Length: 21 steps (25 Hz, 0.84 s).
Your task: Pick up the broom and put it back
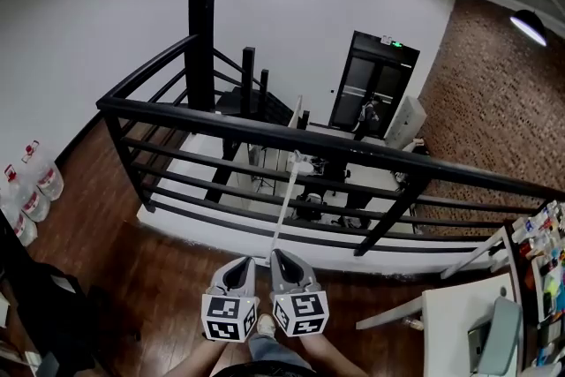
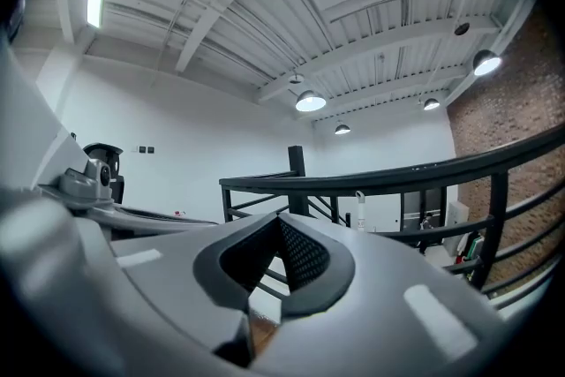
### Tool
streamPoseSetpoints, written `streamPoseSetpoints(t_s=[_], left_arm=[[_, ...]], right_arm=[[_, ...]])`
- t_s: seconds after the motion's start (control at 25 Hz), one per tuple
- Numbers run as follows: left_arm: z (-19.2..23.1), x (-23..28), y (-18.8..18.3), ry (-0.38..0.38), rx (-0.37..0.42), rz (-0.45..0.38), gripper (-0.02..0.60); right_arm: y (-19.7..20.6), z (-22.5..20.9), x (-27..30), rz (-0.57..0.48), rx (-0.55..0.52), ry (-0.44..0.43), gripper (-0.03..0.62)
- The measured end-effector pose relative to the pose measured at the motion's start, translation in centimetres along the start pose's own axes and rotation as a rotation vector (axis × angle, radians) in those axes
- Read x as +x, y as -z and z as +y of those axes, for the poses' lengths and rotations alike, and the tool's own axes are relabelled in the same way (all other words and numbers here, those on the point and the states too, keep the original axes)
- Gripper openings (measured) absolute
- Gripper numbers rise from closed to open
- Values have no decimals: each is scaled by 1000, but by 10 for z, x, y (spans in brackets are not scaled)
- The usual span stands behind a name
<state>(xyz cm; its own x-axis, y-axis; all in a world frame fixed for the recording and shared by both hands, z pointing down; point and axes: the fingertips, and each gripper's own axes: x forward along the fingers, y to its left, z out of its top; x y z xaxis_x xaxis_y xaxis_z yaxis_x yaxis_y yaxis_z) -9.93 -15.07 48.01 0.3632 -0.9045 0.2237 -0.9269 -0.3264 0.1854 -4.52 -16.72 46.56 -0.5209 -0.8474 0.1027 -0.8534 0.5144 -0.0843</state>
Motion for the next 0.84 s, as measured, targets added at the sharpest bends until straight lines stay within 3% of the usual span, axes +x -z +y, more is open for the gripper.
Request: streamPoseSetpoints(t_s=[0.84], left_arm=[[-17,-77,26,14,10,-3,3]], right_arm=[[23,48,-68,38,-16,-12,0]])
